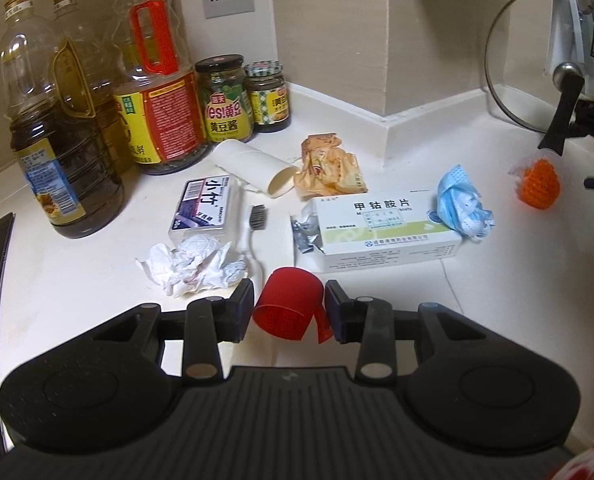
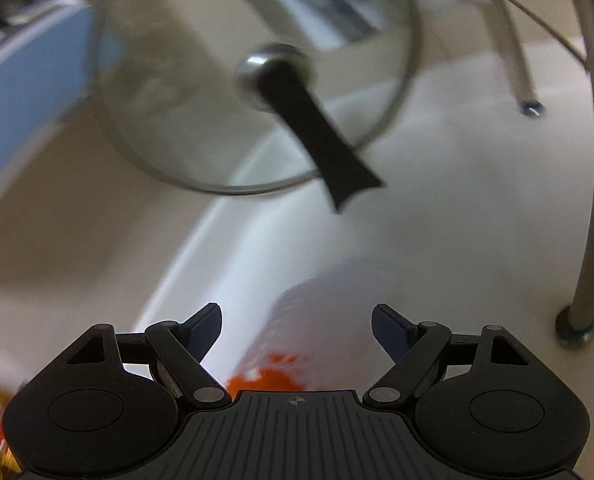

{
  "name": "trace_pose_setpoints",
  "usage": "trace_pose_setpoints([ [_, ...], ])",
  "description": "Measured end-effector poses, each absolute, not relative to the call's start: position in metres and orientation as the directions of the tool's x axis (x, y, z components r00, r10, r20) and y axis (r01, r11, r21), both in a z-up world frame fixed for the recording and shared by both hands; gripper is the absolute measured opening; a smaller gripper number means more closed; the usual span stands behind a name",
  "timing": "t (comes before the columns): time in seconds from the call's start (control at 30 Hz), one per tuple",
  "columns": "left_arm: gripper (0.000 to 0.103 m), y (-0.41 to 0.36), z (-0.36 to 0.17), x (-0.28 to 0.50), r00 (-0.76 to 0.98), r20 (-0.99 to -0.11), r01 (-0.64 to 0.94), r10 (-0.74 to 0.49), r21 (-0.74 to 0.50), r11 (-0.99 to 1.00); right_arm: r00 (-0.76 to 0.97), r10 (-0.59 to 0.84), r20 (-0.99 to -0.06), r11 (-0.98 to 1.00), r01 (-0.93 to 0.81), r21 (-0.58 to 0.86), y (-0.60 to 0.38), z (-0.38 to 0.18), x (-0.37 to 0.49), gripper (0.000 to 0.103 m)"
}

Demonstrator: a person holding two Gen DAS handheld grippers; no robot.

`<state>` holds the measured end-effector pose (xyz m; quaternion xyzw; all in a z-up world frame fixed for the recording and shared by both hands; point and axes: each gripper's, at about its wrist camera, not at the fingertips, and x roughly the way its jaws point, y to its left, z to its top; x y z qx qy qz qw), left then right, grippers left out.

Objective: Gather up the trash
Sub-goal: 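Close left tool on red cup while right tool grasps white foam net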

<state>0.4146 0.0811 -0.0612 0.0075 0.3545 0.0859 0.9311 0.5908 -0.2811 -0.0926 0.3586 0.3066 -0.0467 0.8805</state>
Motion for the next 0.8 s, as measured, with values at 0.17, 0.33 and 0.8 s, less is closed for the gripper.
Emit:
trace_pose_setpoints([
  [0.17,0.036,0.085,-0.058,0.412,0.733,-0.656,-0.170,0.177,0.075,0.983,0.766,0.141,-0.627,0.637,0.414,0.650,-0.294,-0.113,0.611,0.071],
  [0.33,0.036,0.089,-0.055,0.412,0.735,-0.654,-0.171,0.177,0.073,0.983,0.795,0.214,-0.567,0.588,0.359,0.725,-0.300,-0.119,0.612,0.014],
  [0.8,0.036,0.091,-0.047,0.408,0.762,-0.639,-0.101,0.104,0.042,0.994,0.883,0.282,-0.375,0.727,0.058,0.684,-0.275,-0.040,0.561,0.011],
])
